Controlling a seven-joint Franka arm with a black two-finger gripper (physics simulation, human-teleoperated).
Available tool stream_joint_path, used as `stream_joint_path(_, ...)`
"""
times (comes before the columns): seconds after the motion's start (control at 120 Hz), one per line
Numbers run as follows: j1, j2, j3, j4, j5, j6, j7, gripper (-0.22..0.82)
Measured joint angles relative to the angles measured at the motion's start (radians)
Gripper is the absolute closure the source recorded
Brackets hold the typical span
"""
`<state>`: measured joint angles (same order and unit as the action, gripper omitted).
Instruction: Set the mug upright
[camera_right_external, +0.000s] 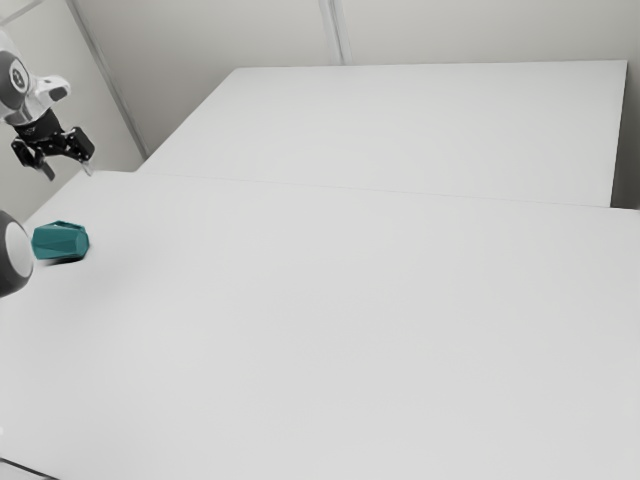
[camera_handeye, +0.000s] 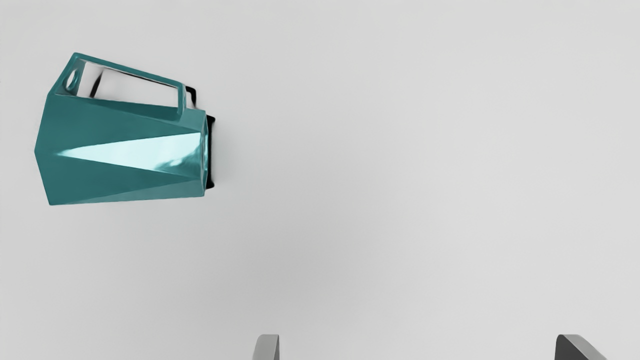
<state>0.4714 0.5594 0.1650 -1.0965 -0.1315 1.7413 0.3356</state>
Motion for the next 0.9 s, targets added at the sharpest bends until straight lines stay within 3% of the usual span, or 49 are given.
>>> stream_joint_path(0.125, 0.163, 0.078, -0.137, 0.041, -0.013, 0.082, 0.088, 0.00)
stream_joint_path(0.233, 0.260, 0.109, -0.198, 0.044, -0.014, 0.141, 0.158, 0.00)
stream_joint_path(0.9, 0.510, 0.234, -0.264, 0.040, -0.136, 0.258, 0.493, 0.00)
